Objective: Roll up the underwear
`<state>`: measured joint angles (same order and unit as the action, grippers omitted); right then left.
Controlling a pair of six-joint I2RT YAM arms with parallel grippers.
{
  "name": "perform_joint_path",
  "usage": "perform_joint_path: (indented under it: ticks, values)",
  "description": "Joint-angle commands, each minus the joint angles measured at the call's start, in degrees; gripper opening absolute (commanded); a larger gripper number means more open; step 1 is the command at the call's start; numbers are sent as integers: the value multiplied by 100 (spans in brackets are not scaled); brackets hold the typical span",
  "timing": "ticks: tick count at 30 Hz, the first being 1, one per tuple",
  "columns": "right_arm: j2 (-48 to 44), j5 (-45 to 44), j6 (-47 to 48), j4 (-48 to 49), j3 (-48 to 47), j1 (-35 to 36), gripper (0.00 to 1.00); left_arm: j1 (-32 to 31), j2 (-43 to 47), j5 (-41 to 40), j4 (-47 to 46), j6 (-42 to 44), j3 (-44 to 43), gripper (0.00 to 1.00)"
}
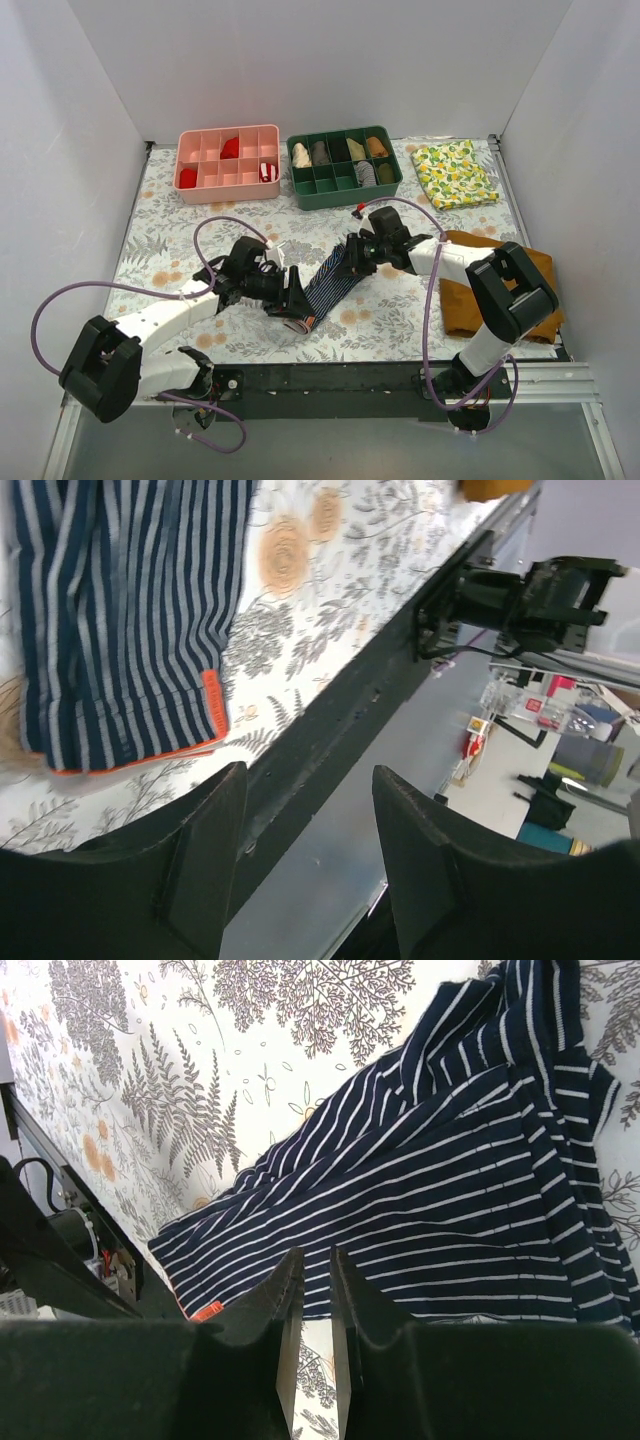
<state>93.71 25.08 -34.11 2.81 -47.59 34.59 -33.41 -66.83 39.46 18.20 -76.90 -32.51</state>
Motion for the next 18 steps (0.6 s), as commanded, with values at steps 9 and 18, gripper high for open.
perform_joint_path:
  ticks: [9,18]
  values:
    - [209,322,-8,378,-206,39,23,-148,-1025,404,-932,237,-291,51]
    - [411,-152,132,124,-259,39,23,-333,-1271,317,-906,360,-36,51]
